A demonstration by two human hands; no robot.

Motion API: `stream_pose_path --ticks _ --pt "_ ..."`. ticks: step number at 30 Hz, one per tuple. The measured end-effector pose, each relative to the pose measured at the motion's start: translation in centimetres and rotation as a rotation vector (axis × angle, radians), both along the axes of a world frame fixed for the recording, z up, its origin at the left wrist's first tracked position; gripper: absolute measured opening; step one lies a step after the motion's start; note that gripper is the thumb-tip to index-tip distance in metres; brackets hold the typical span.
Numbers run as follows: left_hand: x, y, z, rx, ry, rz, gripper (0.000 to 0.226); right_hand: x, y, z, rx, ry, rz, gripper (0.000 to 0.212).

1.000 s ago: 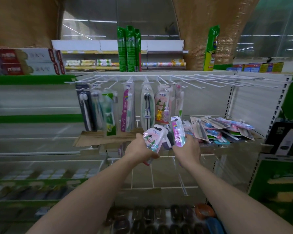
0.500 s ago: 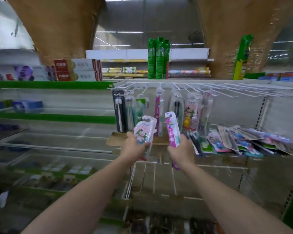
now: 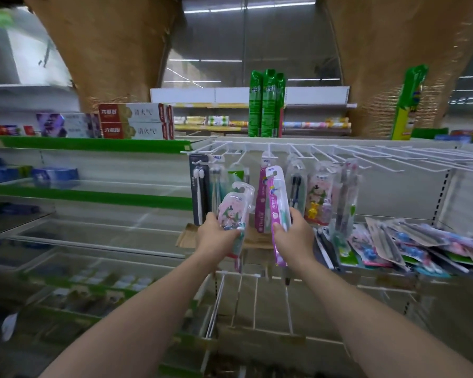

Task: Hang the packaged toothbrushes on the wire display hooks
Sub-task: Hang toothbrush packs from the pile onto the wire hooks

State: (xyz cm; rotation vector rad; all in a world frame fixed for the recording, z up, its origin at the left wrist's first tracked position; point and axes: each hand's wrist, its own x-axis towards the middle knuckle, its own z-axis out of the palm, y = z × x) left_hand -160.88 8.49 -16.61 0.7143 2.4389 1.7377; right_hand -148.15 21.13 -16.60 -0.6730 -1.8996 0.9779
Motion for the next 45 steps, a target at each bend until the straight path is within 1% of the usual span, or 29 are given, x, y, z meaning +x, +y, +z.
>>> stream_pose_path --ticks 6,10,13,18,22,24,26,28,32,34,36,37,39,43,45 --pt "-0.9 1.5 0.5 0.053 0.005 -0.033 0.039 -1.7 1.0 -0.5 -0.012 0.010 0.016 0.037" --pt "-1.8 2.1 0.6 0.082 -0.010 -0.017 0.039 -1.7 1.3 -1.3 0.023 0.002 0.033 0.030" --pt "-2.0 2.4 0.5 0.144 -0.033 0.017 0.038 -1.8 1.5 -1.0 0.036 0.042 0.046 0.028" --pt "-2.0 2.5 -0.1 0.127 -0.027 0.028 0.034 -2.2 1.9 -0.3 -0.016 0.077 0.046 0.032" --pt "-2.0 2.5 -0.1 0.121 -0.026 0.038 0.033 -3.0 2.2 -0.1 -0.045 0.043 0.025 0.034" --pt "-2.2 2.6 0.0 0.130 -0.030 0.031 0.033 -3.4 2.4 0.0 -0.047 0.038 0.008 0.030" --pt "-2.4 2.7 0.1 0.136 -0.035 0.030 0.033 -3.8 2.6 0.2 -0.052 0.035 -0.002 0.035" --pt "-2.8 2.8 0.2 0.129 -0.033 0.035 0.034 -4.3 3.0 0.4 -0.059 0.012 0.001 0.041" --pt "-3.5 3.2 0.3 0.129 -0.056 0.016 0.042 -5.4 4.2 0.5 -0.061 -0.035 0.000 0.042" --pt "-3.9 3.4 0.4 0.108 -0.048 0.005 0.042 -6.1 4.7 0.5 -0.054 -0.077 -0.026 0.035" --pt "-4.3 3.6 0.5 0.099 -0.053 -0.020 0.040 -6.7 5.0 0.6 -0.025 -0.123 -0.065 0.015" --pt "-4.7 3.8 0.5 0.105 -0.063 -0.035 0.041 -7.0 5.1 0.7 -0.014 -0.125 -0.073 0.012" --pt "-5.2 3.9 0.6 0.103 -0.077 -0.041 0.044 -7.6 5.4 0.7 -0.012 -0.138 -0.074 0.017" --pt "-5.7 4.0 0.3 0.120 -0.085 -0.048 0.046 -8.3 6.0 0.4 -0.046 -0.251 -0.103 0.025" --pt "-5.5 3.8 0.2 0.127 -0.087 -0.056 0.046 -7.9 5.8 0.1 -0.079 -0.276 -0.122 0.032"
